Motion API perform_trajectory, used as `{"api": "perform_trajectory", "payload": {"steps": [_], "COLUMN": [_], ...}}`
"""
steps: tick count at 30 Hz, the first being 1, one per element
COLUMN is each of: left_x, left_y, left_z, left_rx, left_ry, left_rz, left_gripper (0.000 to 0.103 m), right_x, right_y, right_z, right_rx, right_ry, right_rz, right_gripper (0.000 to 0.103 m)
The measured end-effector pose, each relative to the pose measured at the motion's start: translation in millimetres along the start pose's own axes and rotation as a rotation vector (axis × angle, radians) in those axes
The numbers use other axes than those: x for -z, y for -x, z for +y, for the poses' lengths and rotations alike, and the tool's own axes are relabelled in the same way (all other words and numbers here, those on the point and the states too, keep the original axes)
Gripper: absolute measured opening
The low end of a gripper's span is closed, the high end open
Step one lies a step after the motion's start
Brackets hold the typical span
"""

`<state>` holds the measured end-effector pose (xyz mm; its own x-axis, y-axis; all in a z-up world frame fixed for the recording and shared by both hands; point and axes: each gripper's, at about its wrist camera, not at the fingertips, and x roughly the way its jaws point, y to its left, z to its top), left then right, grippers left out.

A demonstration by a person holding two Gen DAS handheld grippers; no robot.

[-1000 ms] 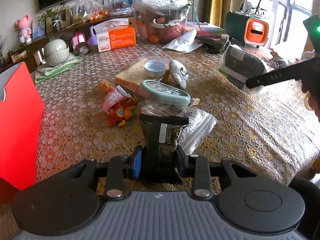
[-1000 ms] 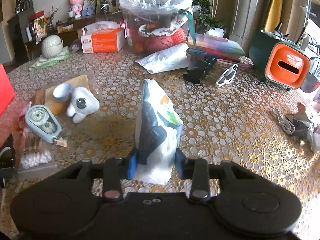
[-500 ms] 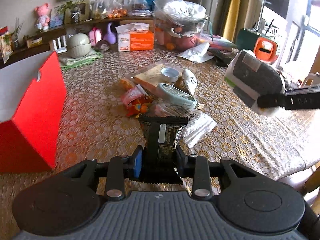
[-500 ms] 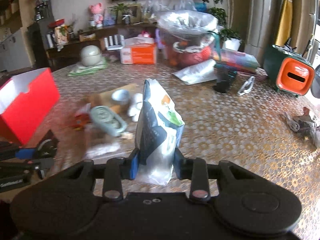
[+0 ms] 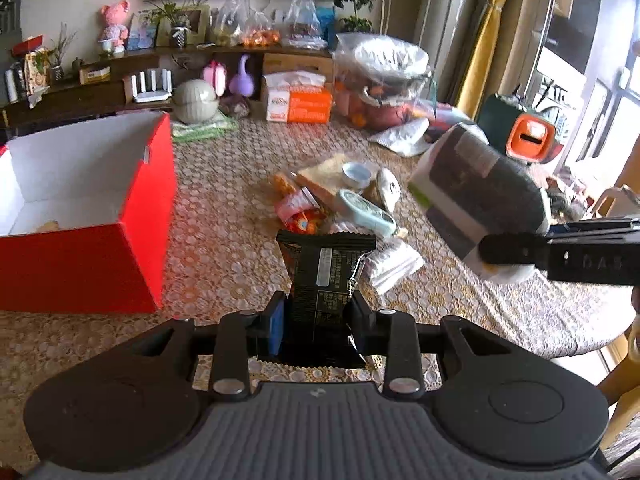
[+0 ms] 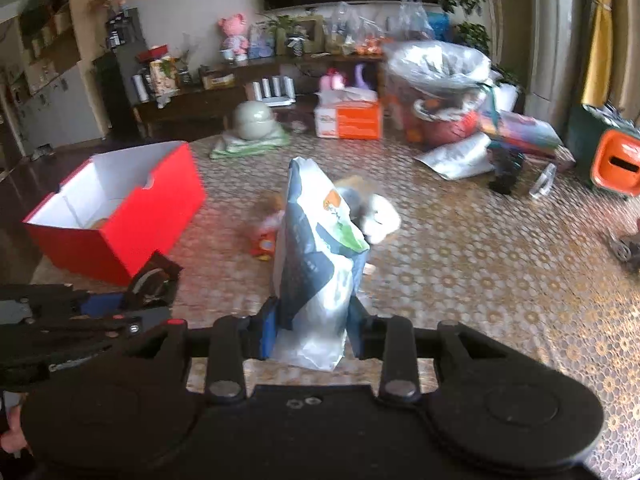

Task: Organize objects
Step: 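Carry the packet and white bag into the red box and release both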

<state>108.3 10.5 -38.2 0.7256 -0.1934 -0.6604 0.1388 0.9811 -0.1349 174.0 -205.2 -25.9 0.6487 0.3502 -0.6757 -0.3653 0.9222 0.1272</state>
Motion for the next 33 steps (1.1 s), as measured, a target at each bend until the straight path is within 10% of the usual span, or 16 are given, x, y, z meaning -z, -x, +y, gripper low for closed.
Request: {"api": "perform_trajectory", "payload": {"steps": [33], "left_x": [-56.6], "left_y": [54.0], "left_z": [164.6], "left_rx": [-0.244], "left_ry": [0.105], "left_rz": [-0.113], "left_gripper": [0.032], "right_x": [-83.6], "right_y": [-65.3], "right_z": [208.1], "right_rx": [-0.154], "right_ry": [0.248], "right_rz": [0.006], "right_gripper": [0.035]}}
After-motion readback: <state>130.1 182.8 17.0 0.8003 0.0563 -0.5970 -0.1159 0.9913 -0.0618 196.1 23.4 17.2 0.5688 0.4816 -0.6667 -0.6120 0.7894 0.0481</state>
